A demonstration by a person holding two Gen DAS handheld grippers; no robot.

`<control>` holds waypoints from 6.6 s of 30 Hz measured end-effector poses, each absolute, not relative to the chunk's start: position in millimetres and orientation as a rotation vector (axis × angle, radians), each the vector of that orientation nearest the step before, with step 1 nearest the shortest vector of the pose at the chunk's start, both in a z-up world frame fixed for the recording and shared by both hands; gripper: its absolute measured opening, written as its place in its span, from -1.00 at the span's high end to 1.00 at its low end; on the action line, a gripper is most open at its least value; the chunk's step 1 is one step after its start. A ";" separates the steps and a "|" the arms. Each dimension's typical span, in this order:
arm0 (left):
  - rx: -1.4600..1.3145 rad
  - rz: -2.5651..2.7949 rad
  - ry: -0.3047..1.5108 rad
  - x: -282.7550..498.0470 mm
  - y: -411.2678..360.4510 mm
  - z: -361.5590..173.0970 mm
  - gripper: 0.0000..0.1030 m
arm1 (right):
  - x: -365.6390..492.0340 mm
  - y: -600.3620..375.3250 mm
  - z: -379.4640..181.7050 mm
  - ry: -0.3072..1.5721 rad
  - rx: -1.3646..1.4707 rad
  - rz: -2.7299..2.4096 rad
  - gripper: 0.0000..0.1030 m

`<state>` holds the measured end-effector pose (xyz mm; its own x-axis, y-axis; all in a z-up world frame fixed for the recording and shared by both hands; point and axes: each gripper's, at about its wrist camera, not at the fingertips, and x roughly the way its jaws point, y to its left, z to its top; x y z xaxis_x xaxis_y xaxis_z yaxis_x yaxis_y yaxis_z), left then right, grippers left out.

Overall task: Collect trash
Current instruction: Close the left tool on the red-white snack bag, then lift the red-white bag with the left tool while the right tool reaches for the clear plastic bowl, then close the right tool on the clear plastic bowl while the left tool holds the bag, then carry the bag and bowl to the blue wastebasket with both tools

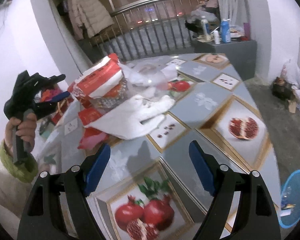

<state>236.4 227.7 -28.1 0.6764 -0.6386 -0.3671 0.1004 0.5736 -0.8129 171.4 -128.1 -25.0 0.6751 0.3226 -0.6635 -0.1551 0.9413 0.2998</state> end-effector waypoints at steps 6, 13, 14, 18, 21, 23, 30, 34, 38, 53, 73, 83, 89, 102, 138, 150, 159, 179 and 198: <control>-0.914 -0.455 0.710 245.3 230.3 -32.3 0.29 | 206.7 -120.6 -39.1 0.829 0.283 0.248 -0.41; -0.956 -0.434 0.710 248.6 232.4 -41.0 0.56 | 238.5 -112.8 -58.4 0.878 0.294 0.176 -0.15; -0.962 -0.432 0.706 247.9 233.3 -41.4 0.58 | 241.2 -111.9 -60.0 0.883 0.286 0.175 -0.13; -0.978 -0.426 0.689 247.6 235.8 -43.4 0.73 | 251.9 -103.1 -69.2 0.913 0.206 0.152 0.09; -0.981 -0.423 0.675 247.4 236.4 -42.5 0.81 | 254.0 -96.5 -72.5 0.919 0.155 0.144 0.24; -0.978 -0.422 0.665 247.1 236.6 -41.4 0.82 | 254.0 -92.6 -72.7 0.922 0.125 0.138 0.41; -0.977 -0.436 0.630 242.1 235.7 -36.6 0.87 | 253.3 -84.9 -72.7 0.933 0.068 0.142 0.87; -0.971 -0.444 0.608 237.9 236.7 -31.2 0.90 | 248.5 -85.0 -71.2 0.941 0.062 0.142 0.90; -0.954 -0.453 0.583 231.9 237.5 -23.7 0.94 | 243.4 -87.6 -70.2 0.949 0.066 0.140 0.92; -0.806 -0.479 0.418 182.7 240.9 35.3 1.00 | 198.1 -120.8 -28.9 0.851 0.232 0.152 0.93; 0.008 -0.630 0.672 89.7 115.5 69.3 1.00 | 101.0 -202.0 -15.5 0.746 0.485 0.140 0.93; 0.238 -0.734 0.729 79.4 18.7 15.2 0.99 | 83.3 -236.3 -44.3 0.829 0.573 0.068 0.90; 0.218 -0.774 0.751 87.3 14.3 6.6 0.97 | 140.5 -292.8 -4.9 0.685 0.477 -0.013 -0.25; 0.120 -0.766 0.782 101.1 19.6 9.6 0.97 | 272.2 -322.6 -73.4 0.802 0.725 0.260 0.48; 0.093 -0.726 0.744 88.5 14.8 0.9 0.96 | 103.8 -200.4 -22.0 0.920 0.301 0.174 -0.17; 0.112 -0.714 0.729 85.4 12.2 3.8 0.96 | 96.0 -179.9 -18.0 0.882 0.215 0.145 0.58; 0.146 -0.692 0.697 80.9 10.3 7.3 0.97 | 86.9 -186.2 -17.3 0.853 0.252 0.138 0.89; 0.040 -0.724 0.498 73.1 29.0 93.5 1.00 | 39.3 -221.0 40.4 0.636 0.284 0.058 0.89; 0.053 -1.246 0.795 163.8 -260.2 109.7 1.00 | -52.9 -414.1 -11.2 0.586 0.642 -0.466 0.89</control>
